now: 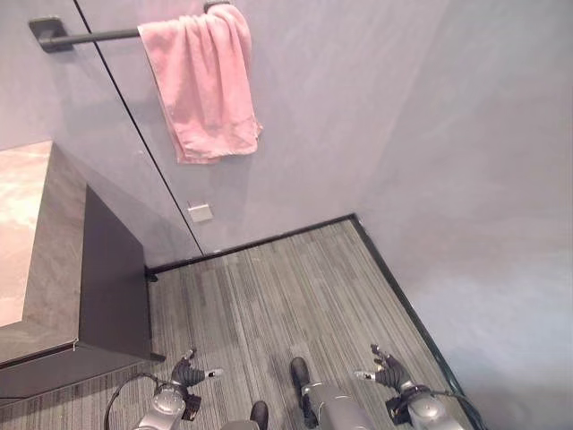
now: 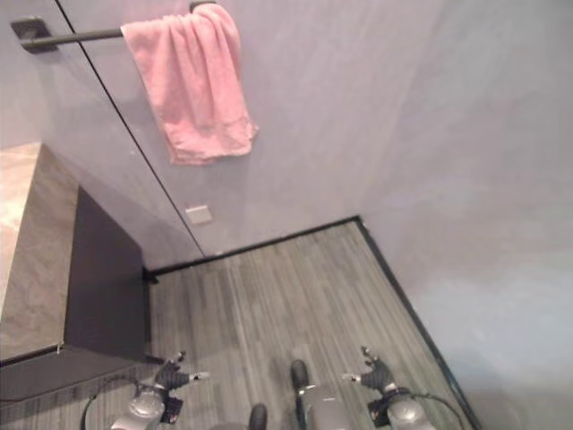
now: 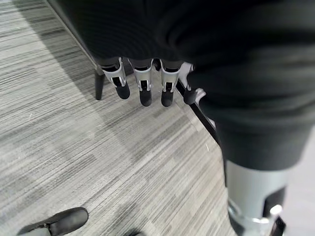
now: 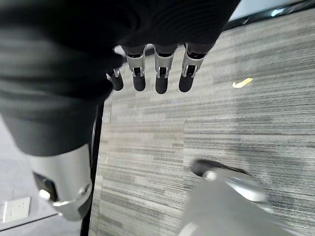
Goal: Put brush and paste in cup on sink, flatten towel.
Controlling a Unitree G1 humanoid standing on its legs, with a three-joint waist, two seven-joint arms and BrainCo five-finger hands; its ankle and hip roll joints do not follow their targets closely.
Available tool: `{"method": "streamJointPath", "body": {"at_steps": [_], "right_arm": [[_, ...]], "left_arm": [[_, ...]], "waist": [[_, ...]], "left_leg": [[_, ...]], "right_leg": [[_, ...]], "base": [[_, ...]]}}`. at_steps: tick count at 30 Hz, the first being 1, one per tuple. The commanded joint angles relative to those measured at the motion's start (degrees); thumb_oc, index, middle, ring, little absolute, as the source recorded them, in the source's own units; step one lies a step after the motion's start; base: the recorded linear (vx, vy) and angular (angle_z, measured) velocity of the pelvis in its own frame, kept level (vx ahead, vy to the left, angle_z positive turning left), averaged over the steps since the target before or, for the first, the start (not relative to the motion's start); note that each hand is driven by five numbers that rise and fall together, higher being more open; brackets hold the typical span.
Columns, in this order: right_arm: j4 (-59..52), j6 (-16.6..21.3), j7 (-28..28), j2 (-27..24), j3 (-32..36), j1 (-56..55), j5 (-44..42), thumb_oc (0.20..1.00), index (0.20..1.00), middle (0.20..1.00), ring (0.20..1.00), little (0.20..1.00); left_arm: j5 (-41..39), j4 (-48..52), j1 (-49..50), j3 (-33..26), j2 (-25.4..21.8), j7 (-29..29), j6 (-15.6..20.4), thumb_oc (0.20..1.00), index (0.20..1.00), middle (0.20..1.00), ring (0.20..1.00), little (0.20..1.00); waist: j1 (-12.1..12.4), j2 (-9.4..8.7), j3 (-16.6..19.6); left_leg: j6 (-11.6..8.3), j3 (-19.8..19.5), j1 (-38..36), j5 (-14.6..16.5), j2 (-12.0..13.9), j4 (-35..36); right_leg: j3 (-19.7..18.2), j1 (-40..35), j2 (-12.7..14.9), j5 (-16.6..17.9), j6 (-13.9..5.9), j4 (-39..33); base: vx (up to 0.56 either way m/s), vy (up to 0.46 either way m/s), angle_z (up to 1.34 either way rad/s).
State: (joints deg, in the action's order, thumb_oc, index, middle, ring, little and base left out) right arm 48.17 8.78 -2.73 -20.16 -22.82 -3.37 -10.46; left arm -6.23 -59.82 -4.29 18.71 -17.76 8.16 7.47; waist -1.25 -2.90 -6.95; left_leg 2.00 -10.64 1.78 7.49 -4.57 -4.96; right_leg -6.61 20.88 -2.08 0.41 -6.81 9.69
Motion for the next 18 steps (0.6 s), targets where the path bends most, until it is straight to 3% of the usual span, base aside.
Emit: {"method": "streamJointPath", "body": {"at_steps": [1,6,7,8,9,11,12,14,18], "right_arm": [[-2.0,1.8,0.2,-1.8,1.3,2.5,-0.5,1.000,1.000,1.000,1.000,1.000],[-0.7,1.8,-0.4,-3.0,0.0,4.3,1.0,1.000,1.000,1.000,1.000,1.000],[-0.8,1.8,-0.6,-3.1,0.4,4.5,0.8,1.000,1.000,1.000,1.000,1.000],[-0.8,1.8,-0.8,-3.2,0.6,4.5,0.8,1.000,1.000,1.000,1.000,1.000],[-0.8,1.9,-0.8,-3.3,0.6,4.5,0.8,1.000,1.000,1.000,1.000,1.000],[-0.6,1.6,-1.5,-3.4,0.9,4.3,1.0,1.000,1.000,1.000,1.000,1.000],[-0.4,1.5,-1.6,-3.3,1.1,4.1,1.0,1.000,1.000,1.000,1.000,1.000],[0.6,1.4,-1.9,-2.8,1.5,3.7,1.0,1.000,1.000,1.000,1.000,1.000],[2.2,1.5,-1.9,-1.8,1.1,3.5,1.6,1.000,1.000,1.000,1.000,1.000]], "left_arm": [[0.9,1.4,-1.9,-0.2,-0.6,0.2,2.0,1.000,1.000,1.000,1.000,1.000],[0.3,0.3,-3.4,-0.1,-0.2,0.5,1.9,1.000,1.000,1.000,1.000,1.000],[0.3,-0.1,-4.0,0.1,0.0,0.6,1.8,1.000,1.000,1.000,1.000,1.000],[0.2,-0.2,-4.5,0.3,0.2,0.7,1.7,1.000,1.000,1.000,1.000,1.000],[0.2,-0.2,-4.5,0.3,0.2,0.7,1.7,1.000,1.000,1.000,1.000,1.000],[0.0,-0.1,-5.0,0.4,0.7,0.5,1.4,1.000,1.000,1.000,1.000,1.000],[0.1,-0.1,-5.2,0.5,0.8,0.5,1.3,1.000,1.000,1.000,1.000,1.000],[0.6,-0.9,-5.1,0.6,1.0,0.5,1.2,1.000,1.000,1.000,1.000,1.000],[1.4,-1.3,-4.6,0.9,0.9,0.6,1.1,1.000,1.000,1.000,1.000,1.000]], "waist": [[0.1,0.41,-1.3],[1.1,0.68,-1.3],[0.6,0.71,-1.6],[-0.1,0.84,-1.6],[-0.1,0.89,-1.7],[-1.9,1.56,-1.5],[-2.3,1.84,-1.4],[-2.8,2.34,-0.8],[-2.6,2.48,-0.1]], "left_leg": [[-2.03,3.9,0.4,-4.5,-4.5,-0.1],[-3.37,5.3,3.3,-4.7,-3.4,-1.4],[-3.77,7.1,3.8,-4.8,-2.7,-1.5],[-4.20,11.2,4.1,-4.9,-1.2,-1.4],[-4.22,11.2,4.2,-4.8,-1.2,-1.7],[-4.17,20.4,3.7,-4.2,2.4,-1.8],[-4.16,22.1,3.4,-4.2,3.0,-1.8],[-4.20,23.9,2.7,-4.2,3.6,-1.0],[-3.97,23.9,1.6,-4.5,3.5,0.3]], "right_leg": [[1.5,-7.6,-2.7,2.9,0.32,-1.9],[3.9,-9.3,-1.5,2.0,1.52,-3.4],[4.8,-9.4,-0.9,1.9,1.50,-3.2],[6.2,-9.4,0.1,1.8,1.23,-3.2],[6.3,-9.4,0.0,1.8,1.23,-3.1],[8.2,-9.6,1.1,1.2,0.99,-2.7],[8.6,-9.7,1.2,1.0,1.00,-2.5],[9.5,-10.0,1.1,0.3,0.98,-2.2],[9.4,-11.1,0.9,-0.3,1.09,-2.2]], "base": [[-0.01,-0.175,1.14],[-0.01,-0.093,0.31],[-0.07,-0.025,0.58],[-0.06,-0.007,0.58],[-0.05,0.013,0.83],[-0.02,0.012,0.80],[0.02,-0.004,0.27],[0.05,-0.004,0.45],[0.08,0.005,0.05]]}}
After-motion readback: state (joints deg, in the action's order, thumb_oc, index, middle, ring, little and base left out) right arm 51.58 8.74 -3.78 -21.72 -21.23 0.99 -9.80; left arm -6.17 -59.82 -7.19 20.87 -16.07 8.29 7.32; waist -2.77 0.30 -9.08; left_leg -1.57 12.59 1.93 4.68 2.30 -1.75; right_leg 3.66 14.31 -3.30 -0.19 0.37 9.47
